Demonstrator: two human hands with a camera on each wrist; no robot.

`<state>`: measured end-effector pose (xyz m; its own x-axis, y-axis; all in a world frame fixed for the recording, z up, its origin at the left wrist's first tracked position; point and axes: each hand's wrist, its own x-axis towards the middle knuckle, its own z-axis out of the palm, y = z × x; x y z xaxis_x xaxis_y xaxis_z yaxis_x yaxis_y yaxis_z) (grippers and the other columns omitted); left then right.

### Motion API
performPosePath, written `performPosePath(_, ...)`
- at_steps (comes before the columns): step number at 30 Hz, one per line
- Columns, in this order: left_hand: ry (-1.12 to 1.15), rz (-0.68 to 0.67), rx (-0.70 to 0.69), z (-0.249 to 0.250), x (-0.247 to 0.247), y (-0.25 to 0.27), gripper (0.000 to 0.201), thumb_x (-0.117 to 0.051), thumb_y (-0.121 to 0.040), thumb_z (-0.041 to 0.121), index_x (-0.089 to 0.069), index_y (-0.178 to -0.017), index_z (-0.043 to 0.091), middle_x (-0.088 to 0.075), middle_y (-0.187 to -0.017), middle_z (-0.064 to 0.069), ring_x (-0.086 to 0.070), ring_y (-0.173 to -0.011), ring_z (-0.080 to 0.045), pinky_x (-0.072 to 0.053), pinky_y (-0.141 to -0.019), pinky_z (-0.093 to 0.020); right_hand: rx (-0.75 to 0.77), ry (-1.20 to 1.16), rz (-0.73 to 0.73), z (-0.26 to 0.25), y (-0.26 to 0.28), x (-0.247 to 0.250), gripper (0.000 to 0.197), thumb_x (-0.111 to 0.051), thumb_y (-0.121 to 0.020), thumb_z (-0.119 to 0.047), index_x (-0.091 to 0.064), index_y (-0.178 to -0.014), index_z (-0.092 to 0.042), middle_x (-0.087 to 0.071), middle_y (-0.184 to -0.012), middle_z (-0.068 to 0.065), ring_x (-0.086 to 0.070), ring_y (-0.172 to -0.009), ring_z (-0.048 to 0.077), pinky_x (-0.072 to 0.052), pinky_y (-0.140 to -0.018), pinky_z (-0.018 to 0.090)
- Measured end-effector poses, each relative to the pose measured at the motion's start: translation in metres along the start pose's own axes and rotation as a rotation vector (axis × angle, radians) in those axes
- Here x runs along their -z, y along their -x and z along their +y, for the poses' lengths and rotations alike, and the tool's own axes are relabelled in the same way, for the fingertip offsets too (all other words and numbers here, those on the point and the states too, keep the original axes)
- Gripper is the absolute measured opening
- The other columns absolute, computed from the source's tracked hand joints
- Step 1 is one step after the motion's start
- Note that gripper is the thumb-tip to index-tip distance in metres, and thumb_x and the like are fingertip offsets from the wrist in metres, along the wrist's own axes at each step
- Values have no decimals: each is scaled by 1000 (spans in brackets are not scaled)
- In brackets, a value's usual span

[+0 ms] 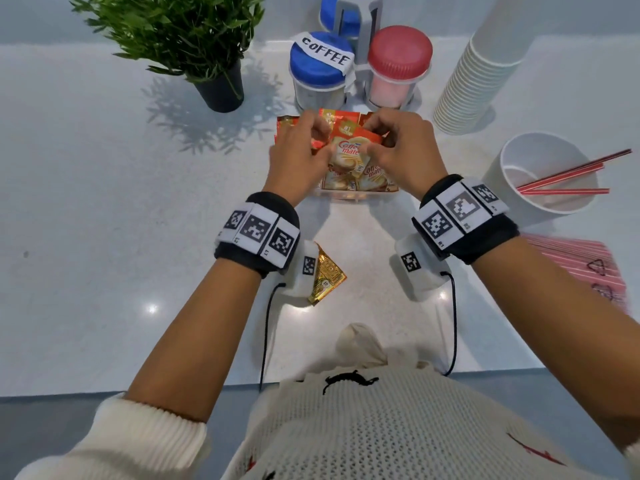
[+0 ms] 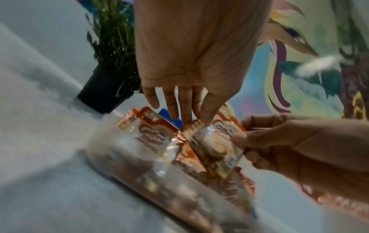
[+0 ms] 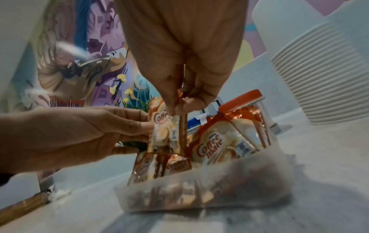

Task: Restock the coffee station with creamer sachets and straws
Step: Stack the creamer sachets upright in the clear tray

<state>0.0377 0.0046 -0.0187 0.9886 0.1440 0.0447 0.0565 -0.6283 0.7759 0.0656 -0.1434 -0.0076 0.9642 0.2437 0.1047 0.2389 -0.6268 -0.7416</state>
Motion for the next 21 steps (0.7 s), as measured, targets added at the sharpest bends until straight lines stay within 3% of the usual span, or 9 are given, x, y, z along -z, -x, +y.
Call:
performPosePath(3,-369,-76,-1,-13,3,-8,39,-61,-84,20,-51,-121,18,-47,-131,-7,-36,-125,-28,-33,-99,-41,35,79,-44,7,0,-6,16,-63,-80,-2,-64,-95,-1,-58,-88,1,-49,-74,9,-34,-59,-1)
performPosePath(8,-531,-165,-43,-26,3,-7,42,-61,-86,20,-49,-126,15,-36,-139,-9,-30,-129,-31,-31,-102,-44,43,172,-202,12,-1,-15,15,-61,-82,-3,-64,-96,-2,-58,-90,2,-49,-85,13,-43,-80,26)
performPosePath(12,-557,-149,-72,-33,3,-7,38,-58,-88,18,-50,-125,12,-36,-140,-11,-30,-129,-33,-33,-102,-44,71,228,-182,15,-1,-17,14,-59,-81,1,-63,-94,-1,-63,-92,8,-51,-86,16,-40,-77,25)
performPosePath(15,-515,-165,-93,-38,5,-9,35,-57,-88,12,-50,-122,8,-37,-139,-12,-30,-127,-34,-37,-102,-43,94,234,-100,16,2,-20,14,-57,-79,4,-63,-92,1,-66,-94,15,-57,-86,25,-45,-78,32)
performPosePath(21,-553,-211,-91,-36,5,-11,38,-55,-89,14,-46,-125,5,-36,-139,-13,-31,-127,-33,-34,-100,-40,70,220,-162,12,-1,-28,18,-61,-82,-2,-65,-99,-2,-68,-100,13,-51,-86,13,-36,-76,21)
